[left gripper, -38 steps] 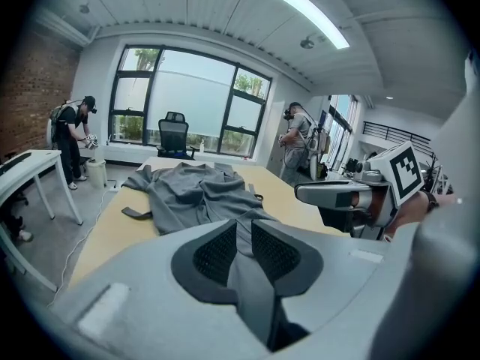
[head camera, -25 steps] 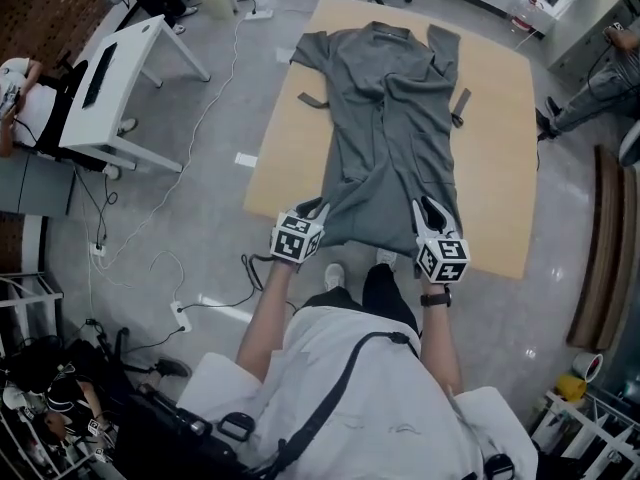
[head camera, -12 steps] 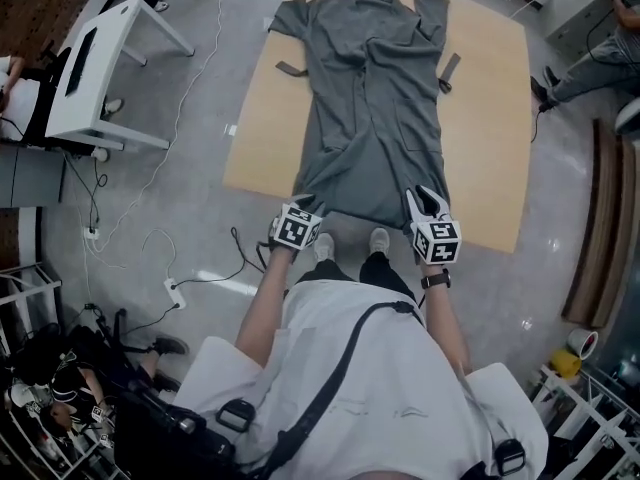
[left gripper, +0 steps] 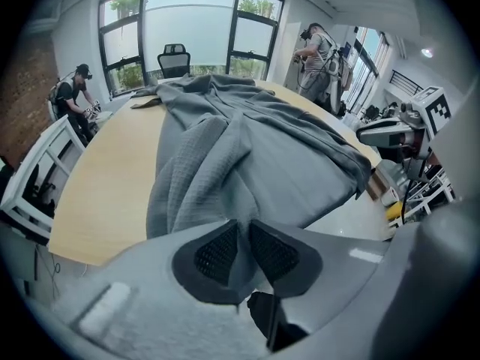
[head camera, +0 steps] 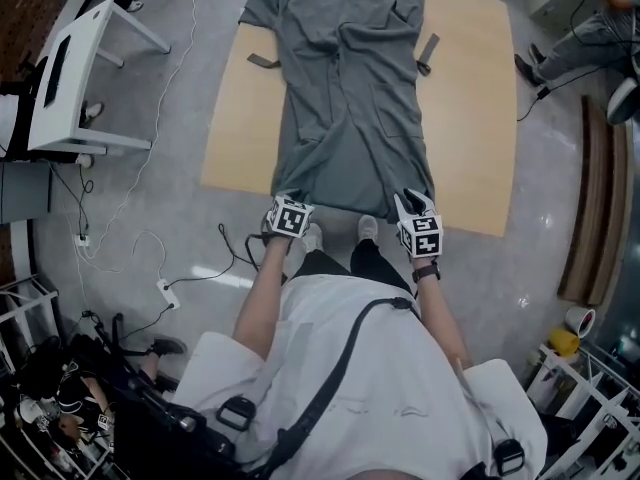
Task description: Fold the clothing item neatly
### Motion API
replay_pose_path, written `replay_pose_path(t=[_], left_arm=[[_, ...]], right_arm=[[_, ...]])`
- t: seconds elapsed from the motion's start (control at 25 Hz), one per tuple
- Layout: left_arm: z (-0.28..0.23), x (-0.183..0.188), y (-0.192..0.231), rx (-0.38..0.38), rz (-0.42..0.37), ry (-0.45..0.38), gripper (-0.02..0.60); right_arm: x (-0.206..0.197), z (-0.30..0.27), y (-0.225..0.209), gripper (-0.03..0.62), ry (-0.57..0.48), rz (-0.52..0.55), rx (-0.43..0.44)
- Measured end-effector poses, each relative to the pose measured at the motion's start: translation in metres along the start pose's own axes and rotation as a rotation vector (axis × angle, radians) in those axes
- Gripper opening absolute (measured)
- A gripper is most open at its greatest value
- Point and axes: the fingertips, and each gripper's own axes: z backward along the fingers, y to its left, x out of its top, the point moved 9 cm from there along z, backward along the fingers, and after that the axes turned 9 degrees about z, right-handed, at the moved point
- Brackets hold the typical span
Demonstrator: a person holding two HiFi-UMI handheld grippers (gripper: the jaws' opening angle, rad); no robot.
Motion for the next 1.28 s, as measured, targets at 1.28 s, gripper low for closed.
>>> replay_pose_path(t=[1.28], left_arm=[[0.065,0.008,-0.064,-0.175,-0.152,-0.019,0.018]], right_arm=[[0.054,0.023,0.045,0.026,-0.113,-0.2,0.22]])
